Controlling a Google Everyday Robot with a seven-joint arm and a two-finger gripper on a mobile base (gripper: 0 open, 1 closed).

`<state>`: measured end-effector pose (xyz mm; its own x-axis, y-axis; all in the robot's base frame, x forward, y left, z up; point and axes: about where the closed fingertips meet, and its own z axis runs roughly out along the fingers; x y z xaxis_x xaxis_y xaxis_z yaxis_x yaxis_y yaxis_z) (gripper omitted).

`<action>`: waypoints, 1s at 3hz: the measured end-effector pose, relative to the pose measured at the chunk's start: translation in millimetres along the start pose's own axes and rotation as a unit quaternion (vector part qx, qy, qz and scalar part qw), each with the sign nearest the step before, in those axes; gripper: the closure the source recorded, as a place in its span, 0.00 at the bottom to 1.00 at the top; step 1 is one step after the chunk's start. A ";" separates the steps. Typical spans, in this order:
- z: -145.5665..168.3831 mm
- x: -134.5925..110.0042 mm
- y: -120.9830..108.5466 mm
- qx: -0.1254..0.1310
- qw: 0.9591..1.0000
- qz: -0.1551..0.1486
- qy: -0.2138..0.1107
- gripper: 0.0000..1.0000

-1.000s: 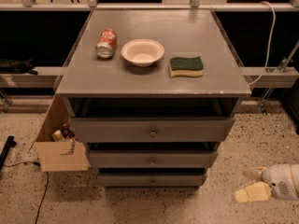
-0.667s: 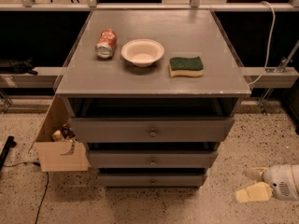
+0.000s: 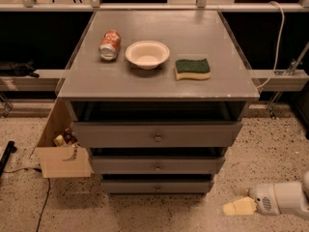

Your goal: Open bottom drawer

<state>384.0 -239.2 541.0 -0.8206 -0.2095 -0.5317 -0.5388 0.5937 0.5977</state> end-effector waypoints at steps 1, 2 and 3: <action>27.4 14.9 -35.3 0.004 0.999 0.033 -0.009 0.00; 41.4 25.4 -55.2 0.026 0.999 0.027 -0.027 0.00; 55.2 30.2 -60.2 0.051 0.997 -0.019 -0.059 0.00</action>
Offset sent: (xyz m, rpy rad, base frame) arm 0.0241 -0.0168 -0.1015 -0.0545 -0.1041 -0.1530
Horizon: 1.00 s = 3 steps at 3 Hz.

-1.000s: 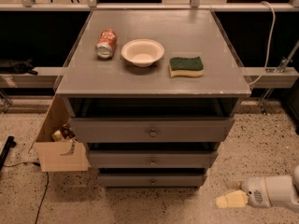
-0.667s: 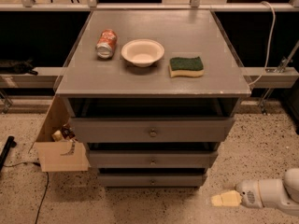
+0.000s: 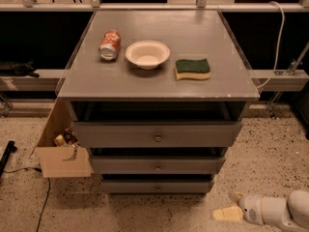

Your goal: Open bottom drawer

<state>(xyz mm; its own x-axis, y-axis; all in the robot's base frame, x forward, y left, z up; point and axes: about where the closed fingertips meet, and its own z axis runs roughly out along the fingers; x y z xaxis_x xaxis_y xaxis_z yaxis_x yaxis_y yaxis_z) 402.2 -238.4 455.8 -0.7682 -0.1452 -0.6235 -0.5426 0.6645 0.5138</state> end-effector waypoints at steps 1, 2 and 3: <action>-2.1 3.7 5.1 0.002 1.000 0.003 -0.003 0.00; 24.4 5.7 1.9 -0.004 1.000 0.004 -0.003 0.00; 62.0 6.7 -10.0 -0.003 1.000 -0.001 0.002 0.00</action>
Offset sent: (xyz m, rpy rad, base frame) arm 0.0199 0.0479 -0.0592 0.0299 0.0198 0.0023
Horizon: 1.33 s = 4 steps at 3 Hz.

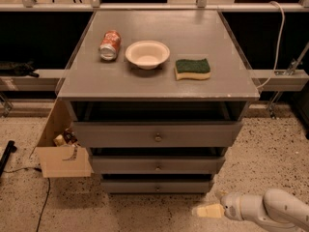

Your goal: Open bottom drawer

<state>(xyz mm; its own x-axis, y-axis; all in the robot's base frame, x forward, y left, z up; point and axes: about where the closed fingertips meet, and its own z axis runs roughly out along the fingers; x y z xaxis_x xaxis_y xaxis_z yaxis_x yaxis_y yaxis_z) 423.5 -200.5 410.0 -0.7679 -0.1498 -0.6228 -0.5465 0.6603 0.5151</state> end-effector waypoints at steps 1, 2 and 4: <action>26.8 -3.2 -16.2 0.013 1.000 -0.013 -0.001 0.00; 47.3 -12.1 -36.9 0.037 0.999 -0.031 -0.014 0.00; 74.5 -3.7 -43.4 0.028 0.999 -0.021 -0.005 0.00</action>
Offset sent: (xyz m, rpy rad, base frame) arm 0.0696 0.0113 -0.0533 -0.0978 -0.1270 -0.0464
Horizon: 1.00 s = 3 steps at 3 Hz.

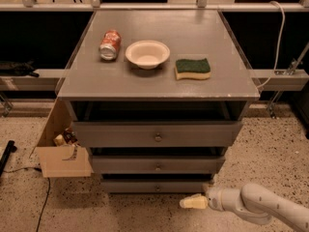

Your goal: Open bottom drawer

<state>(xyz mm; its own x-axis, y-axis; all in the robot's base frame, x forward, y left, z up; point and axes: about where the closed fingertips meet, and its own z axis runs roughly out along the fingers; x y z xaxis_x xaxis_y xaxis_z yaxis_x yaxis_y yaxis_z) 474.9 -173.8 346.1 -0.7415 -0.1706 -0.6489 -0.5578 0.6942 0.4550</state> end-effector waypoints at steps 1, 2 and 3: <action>36.7 16.7 -15.1 -0.005 1.000 0.017 0.017 0.00; 61.8 39.9 -35.8 0.004 0.999 0.040 0.019 0.00; 65.8 44.4 -35.6 0.003 0.999 0.044 0.017 0.00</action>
Offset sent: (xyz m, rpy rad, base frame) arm 0.0169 0.0058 -0.1349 0.0013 0.1267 -0.0972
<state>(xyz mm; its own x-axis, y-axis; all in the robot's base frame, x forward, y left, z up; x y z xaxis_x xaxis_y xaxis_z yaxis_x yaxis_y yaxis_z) 486.4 -160.1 261.0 -0.8001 -0.1327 -0.5850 -0.4878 0.7114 0.5059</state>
